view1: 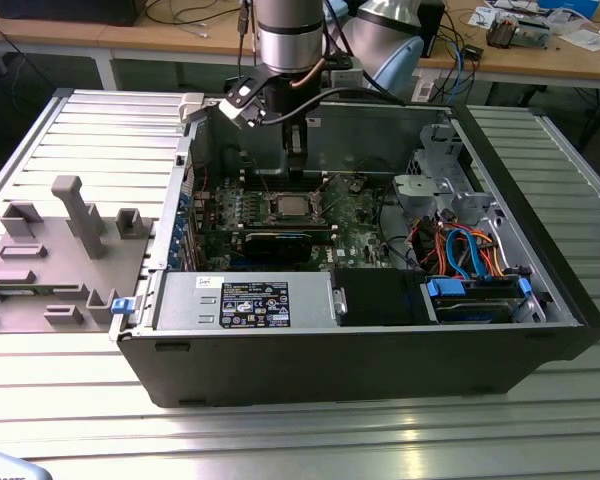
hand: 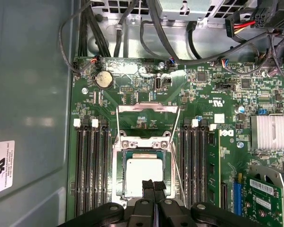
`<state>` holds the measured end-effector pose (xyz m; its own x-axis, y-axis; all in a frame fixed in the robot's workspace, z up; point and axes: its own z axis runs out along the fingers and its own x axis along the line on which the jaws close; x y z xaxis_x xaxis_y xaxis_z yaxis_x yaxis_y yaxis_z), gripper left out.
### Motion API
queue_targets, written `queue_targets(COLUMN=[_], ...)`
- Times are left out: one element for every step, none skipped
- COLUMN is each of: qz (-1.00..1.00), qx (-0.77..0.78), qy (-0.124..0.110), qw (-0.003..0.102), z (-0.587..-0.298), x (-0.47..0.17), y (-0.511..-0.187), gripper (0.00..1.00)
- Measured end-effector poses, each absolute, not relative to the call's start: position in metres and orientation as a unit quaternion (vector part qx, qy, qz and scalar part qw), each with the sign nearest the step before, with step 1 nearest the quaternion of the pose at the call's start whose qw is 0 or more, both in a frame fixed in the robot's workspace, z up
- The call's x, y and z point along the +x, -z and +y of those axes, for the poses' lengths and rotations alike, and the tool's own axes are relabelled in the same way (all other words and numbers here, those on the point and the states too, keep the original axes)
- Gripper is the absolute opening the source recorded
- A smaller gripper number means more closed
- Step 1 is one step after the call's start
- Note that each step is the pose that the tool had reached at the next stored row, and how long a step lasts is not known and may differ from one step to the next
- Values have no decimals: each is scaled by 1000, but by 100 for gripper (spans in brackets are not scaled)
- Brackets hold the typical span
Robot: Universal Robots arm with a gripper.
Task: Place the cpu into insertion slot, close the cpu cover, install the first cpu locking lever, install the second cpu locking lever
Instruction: 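Place the cpu into insertion slot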
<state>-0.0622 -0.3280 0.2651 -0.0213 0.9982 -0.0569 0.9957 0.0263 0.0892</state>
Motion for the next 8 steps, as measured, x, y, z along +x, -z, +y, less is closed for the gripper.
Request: queue_targets(qz=[715,715,715,716,716,716,716,716], qx=[698,698,698,698,698,698,698,698], qy=[-10,-5,1,11,14,14,14,13], qw=[50,44,38,27,24,23,23,22], z=[-328,-328,-329,-329,-329,-329,-329,-329], x=[-62,-62,-62,-62,-62,-62,-61,-61], y=[-265,-265,-265,-265,-266,-266,-268,-272], gripper=[11,11,11,11,11,11,11,11])
